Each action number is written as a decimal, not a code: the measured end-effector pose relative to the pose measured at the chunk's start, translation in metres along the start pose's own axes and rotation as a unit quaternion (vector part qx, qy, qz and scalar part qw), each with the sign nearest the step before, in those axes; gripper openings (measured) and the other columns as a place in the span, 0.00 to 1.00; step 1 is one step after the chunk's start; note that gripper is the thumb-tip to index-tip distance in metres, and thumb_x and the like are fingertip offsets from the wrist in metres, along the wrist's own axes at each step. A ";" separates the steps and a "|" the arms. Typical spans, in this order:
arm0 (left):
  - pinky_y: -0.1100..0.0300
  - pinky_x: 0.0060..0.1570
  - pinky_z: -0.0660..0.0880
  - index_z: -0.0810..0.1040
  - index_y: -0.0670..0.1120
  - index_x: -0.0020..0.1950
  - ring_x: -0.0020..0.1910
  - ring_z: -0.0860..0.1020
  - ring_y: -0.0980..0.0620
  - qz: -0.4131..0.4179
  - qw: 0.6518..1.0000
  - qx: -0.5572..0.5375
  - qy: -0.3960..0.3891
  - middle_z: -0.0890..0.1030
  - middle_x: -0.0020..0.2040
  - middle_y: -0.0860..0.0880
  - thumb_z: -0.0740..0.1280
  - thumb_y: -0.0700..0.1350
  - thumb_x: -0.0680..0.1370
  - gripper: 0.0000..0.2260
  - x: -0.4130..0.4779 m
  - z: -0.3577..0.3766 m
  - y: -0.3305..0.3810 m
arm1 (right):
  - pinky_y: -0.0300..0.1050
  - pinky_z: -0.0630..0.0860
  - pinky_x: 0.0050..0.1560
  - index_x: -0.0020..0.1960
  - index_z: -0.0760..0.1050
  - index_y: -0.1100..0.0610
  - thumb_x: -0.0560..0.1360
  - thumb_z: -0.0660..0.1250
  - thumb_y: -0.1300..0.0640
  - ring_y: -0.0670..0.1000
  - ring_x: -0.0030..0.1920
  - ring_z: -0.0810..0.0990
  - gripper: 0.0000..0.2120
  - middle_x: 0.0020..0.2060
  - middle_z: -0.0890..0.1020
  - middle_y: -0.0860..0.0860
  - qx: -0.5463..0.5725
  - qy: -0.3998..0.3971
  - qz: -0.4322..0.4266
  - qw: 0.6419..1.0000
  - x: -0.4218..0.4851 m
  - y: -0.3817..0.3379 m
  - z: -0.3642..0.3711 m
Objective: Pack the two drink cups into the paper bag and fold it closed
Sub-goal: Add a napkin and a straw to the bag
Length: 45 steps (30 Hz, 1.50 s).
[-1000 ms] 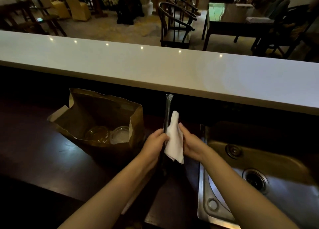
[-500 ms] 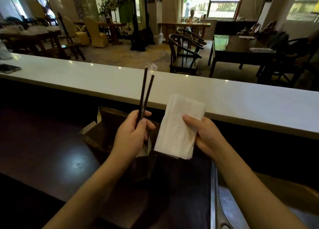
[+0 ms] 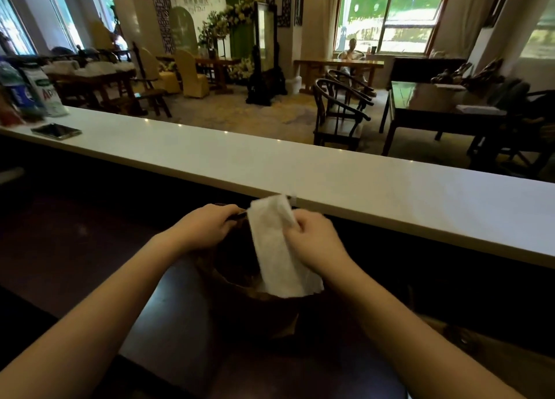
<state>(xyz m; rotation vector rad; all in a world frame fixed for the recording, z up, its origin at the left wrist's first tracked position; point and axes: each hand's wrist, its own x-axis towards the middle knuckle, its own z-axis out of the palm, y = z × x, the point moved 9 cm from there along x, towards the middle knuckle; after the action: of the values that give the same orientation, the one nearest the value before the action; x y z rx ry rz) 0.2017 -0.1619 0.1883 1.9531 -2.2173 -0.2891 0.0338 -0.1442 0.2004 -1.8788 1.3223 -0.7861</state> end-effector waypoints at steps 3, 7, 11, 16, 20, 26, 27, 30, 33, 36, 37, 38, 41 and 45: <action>0.49 0.44 0.76 0.73 0.50 0.52 0.41 0.79 0.48 -0.004 0.999 -0.028 0.016 0.80 0.43 0.48 0.59 0.45 0.78 0.05 0.003 -0.003 -0.010 | 0.41 0.63 0.27 0.38 0.72 0.57 0.74 0.58 0.64 0.52 0.32 0.71 0.08 0.33 0.74 0.53 -0.168 -0.088 0.012 0.982 0.019 0.006 0.044; 0.49 0.45 0.76 0.73 0.49 0.56 0.42 0.78 0.50 0.019 1.000 -0.013 0.013 0.80 0.45 0.48 0.58 0.45 0.79 0.08 0.002 -0.002 -0.016 | 0.46 0.69 0.35 0.48 0.75 0.61 0.74 0.62 0.63 0.57 0.43 0.78 0.05 0.37 0.75 0.54 -0.267 -0.141 0.023 0.953 0.039 0.011 0.088; 0.48 0.49 0.75 0.72 0.49 0.60 0.47 0.79 0.47 0.039 0.999 -0.003 0.009 0.81 0.49 0.47 0.58 0.45 0.79 0.10 -0.004 -0.004 -0.021 | 0.51 0.75 0.47 0.58 0.74 0.62 0.72 0.68 0.63 0.60 0.54 0.78 0.14 0.54 0.79 0.59 -0.359 -0.205 0.026 0.910 0.039 0.024 0.144; 0.49 0.51 0.75 0.72 0.48 0.62 0.49 0.78 0.48 0.080 0.996 -0.023 -0.005 0.81 0.52 0.48 0.58 0.44 0.79 0.13 -0.014 -0.002 -0.015 | 0.53 0.72 0.53 0.63 0.69 0.64 0.80 0.53 0.61 0.62 0.60 0.73 0.15 0.59 0.77 0.62 -0.395 -0.210 -0.015 0.894 0.029 0.050 0.186; 0.50 0.50 0.75 0.72 0.48 0.64 0.49 0.79 0.49 0.099 0.995 -0.032 0.004 0.81 0.52 0.48 0.58 0.45 0.79 0.13 -0.023 0.002 -0.011 | 0.53 0.69 0.58 0.67 0.67 0.61 0.81 0.49 0.54 0.61 0.62 0.71 0.19 0.62 0.75 0.62 -0.395 -0.255 -0.002 0.883 0.011 0.073 0.208; 0.50 0.51 0.74 0.70 0.49 0.65 0.51 0.79 0.48 0.118 0.992 -0.031 0.005 0.80 0.54 0.48 0.58 0.46 0.79 0.14 -0.031 0.008 -0.009 | 0.54 0.63 0.62 0.73 0.56 0.62 0.80 0.50 0.53 0.62 0.65 0.64 0.24 0.68 0.65 0.64 -0.459 -0.313 -0.028 0.831 -0.011 0.088 0.226; 0.51 0.52 0.74 0.68 0.49 0.67 0.53 0.78 0.48 0.118 0.993 -0.026 0.006 0.80 0.58 0.48 0.57 0.46 0.79 0.16 -0.031 0.009 -0.009 | 0.56 0.64 0.61 0.73 0.55 0.61 0.80 0.51 0.52 0.62 0.66 0.62 0.24 0.68 0.64 0.64 -0.462 -0.317 -0.017 0.828 -0.013 0.090 0.225; 0.55 0.52 0.72 0.66 0.49 0.69 0.56 0.77 0.48 0.117 0.993 -0.012 0.010 0.76 0.65 0.48 0.57 0.46 0.80 0.17 -0.032 0.012 -0.009 | 0.64 0.62 0.62 0.74 0.52 0.59 0.80 0.52 0.51 0.62 0.69 0.57 0.26 0.71 0.59 0.61 -0.485 -0.325 0.002 0.812 -0.017 0.097 0.225; 0.56 0.52 0.72 0.68 0.48 0.67 0.56 0.77 0.49 0.121 0.993 -0.006 0.014 0.74 0.67 0.49 0.57 0.46 0.80 0.16 -0.032 0.013 -0.006 | 0.71 0.53 0.66 0.76 0.44 0.57 0.80 0.52 0.50 0.65 0.73 0.47 0.29 0.76 0.49 0.59 -0.484 -0.336 0.010 0.808 -0.017 0.101 0.228; 0.57 0.52 0.72 0.70 0.48 0.65 0.57 0.77 0.48 0.121 0.992 -0.010 0.013 0.72 0.68 0.48 0.57 0.46 0.79 0.14 -0.032 0.013 -0.006 | 0.75 0.46 0.66 0.76 0.39 0.54 0.79 0.52 0.46 0.67 0.73 0.39 0.33 0.76 0.39 0.56 -0.463 -0.356 0.025 0.811 -0.017 0.103 0.230; 0.57 0.52 0.71 0.71 0.48 0.64 0.57 0.77 0.49 0.123 0.992 -0.009 0.009 0.71 0.70 0.49 0.57 0.46 0.79 0.14 -0.032 0.014 -0.006 | 0.75 0.45 0.66 0.76 0.38 0.53 0.79 0.52 0.45 0.67 0.73 0.38 0.33 0.76 0.38 0.55 -0.455 -0.359 0.031 0.814 -0.016 0.104 0.231; 0.58 0.51 0.71 0.71 0.49 0.64 0.57 0.77 0.49 0.124 0.992 -0.006 0.004 0.69 0.71 0.50 0.57 0.46 0.79 0.13 -0.032 0.014 -0.006 | 0.76 0.44 0.66 0.76 0.38 0.52 0.80 0.52 0.46 0.67 0.73 0.37 0.32 0.76 0.37 0.55 -0.449 -0.359 0.037 0.817 -0.015 0.106 0.231; 0.61 0.49 0.72 0.72 0.50 0.62 0.54 0.77 0.51 0.123 0.992 0.008 -0.010 0.65 0.73 0.53 0.57 0.46 0.79 0.12 -0.031 0.016 -0.007 | 0.76 0.44 0.65 0.76 0.37 0.51 0.80 0.56 0.50 0.67 0.73 0.34 0.33 0.76 0.35 0.54 -0.447 -0.356 0.048 0.819 -0.008 0.110 0.229; 0.61 0.51 0.72 0.72 0.51 0.62 0.56 0.76 0.53 0.117 0.993 0.014 -0.013 0.63 0.74 0.54 0.57 0.47 0.79 0.13 -0.030 0.014 -0.010 | 0.74 0.44 0.67 0.75 0.36 0.48 0.77 0.62 0.57 0.66 0.73 0.33 0.39 0.75 0.32 0.54 -0.437 -0.344 0.055 0.829 0.001 0.098 0.213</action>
<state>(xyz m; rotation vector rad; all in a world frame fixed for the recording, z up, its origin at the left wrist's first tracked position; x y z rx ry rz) 0.2116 -0.1326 0.1719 1.6871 -2.4496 -0.2544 0.1516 -0.1266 -0.0017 -2.3657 1.3541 0.6857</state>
